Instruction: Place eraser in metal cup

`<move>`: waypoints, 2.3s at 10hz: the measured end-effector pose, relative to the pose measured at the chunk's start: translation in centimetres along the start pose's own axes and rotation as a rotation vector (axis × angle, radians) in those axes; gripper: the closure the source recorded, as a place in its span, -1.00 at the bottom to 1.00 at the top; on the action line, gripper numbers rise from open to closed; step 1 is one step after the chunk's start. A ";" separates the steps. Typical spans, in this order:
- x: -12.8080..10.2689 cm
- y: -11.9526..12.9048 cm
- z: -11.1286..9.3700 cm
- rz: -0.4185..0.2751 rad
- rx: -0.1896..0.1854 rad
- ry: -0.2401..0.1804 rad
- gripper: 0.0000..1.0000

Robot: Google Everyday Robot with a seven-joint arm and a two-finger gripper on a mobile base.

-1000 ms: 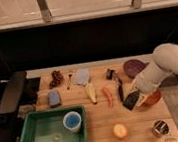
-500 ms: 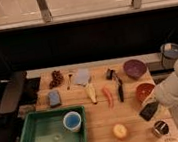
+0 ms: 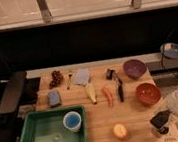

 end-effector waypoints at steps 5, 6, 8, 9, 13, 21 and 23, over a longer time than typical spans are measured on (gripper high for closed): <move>1.3 1.9 2.4 0.068 -0.011 -0.006 1.00; 1.5 2.2 2.8 0.078 -0.010 -0.009 0.98; 1.5 2.2 3.4 0.077 -0.006 -0.015 0.65; 1.4 2.2 3.7 0.075 -0.007 -0.018 0.45; 1.3 2.2 4.2 0.072 -0.006 -0.034 -0.34; 0.8 2.8 3.4 0.068 -0.016 -0.015 -0.50; 0.4 1.6 0.6 0.041 -0.006 0.035 -0.50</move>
